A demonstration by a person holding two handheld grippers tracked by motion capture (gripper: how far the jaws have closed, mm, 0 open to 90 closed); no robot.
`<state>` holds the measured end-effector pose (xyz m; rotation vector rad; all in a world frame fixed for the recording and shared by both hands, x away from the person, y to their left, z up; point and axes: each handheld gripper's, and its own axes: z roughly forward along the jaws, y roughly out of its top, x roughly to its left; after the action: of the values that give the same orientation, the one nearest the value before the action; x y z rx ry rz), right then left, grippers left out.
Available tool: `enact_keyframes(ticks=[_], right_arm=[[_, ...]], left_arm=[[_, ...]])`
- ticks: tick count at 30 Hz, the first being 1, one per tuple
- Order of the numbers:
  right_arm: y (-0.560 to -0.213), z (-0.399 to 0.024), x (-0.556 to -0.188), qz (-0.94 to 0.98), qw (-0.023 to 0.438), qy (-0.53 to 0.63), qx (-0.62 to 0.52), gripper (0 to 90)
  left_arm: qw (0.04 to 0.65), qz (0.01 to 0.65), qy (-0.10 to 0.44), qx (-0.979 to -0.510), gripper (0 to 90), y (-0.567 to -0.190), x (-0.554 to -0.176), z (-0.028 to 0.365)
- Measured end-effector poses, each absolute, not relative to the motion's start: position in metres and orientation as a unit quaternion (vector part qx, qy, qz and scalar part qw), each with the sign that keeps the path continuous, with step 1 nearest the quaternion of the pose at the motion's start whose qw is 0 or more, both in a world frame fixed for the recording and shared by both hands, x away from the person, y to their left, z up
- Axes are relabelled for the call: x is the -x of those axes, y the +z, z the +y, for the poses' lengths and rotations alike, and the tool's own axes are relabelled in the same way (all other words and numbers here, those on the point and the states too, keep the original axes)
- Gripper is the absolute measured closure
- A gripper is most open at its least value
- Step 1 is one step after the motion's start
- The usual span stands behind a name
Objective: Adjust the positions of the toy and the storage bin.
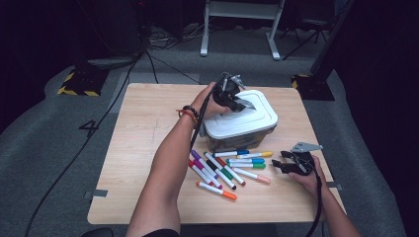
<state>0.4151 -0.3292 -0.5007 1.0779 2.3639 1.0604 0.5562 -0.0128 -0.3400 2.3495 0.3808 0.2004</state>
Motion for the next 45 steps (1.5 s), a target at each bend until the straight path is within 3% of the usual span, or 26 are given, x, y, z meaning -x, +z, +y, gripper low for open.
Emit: enact_keyframes(ticks=[14,28,45], right_arm=[[-0.501,-0.330,-0.415,0.829,0.167,0.375,-0.379,38.9],[-0.502,-0.331,-0.415,0.828,0.168,0.379,-0.378,38.9],[-0.502,-0.330,-0.415,0.827,0.169,0.380,-0.379,38.9]], left_arm=[[0.388,0.169,0.126,-0.897,67.3,-0.314,-0.543,0.025],[0.390,0.209,0.171,-0.880,67.3,-0.289,-0.521,0.089],[0.383,0.267,0.202,-0.861,67.4,-0.296,-0.500,0.159]])
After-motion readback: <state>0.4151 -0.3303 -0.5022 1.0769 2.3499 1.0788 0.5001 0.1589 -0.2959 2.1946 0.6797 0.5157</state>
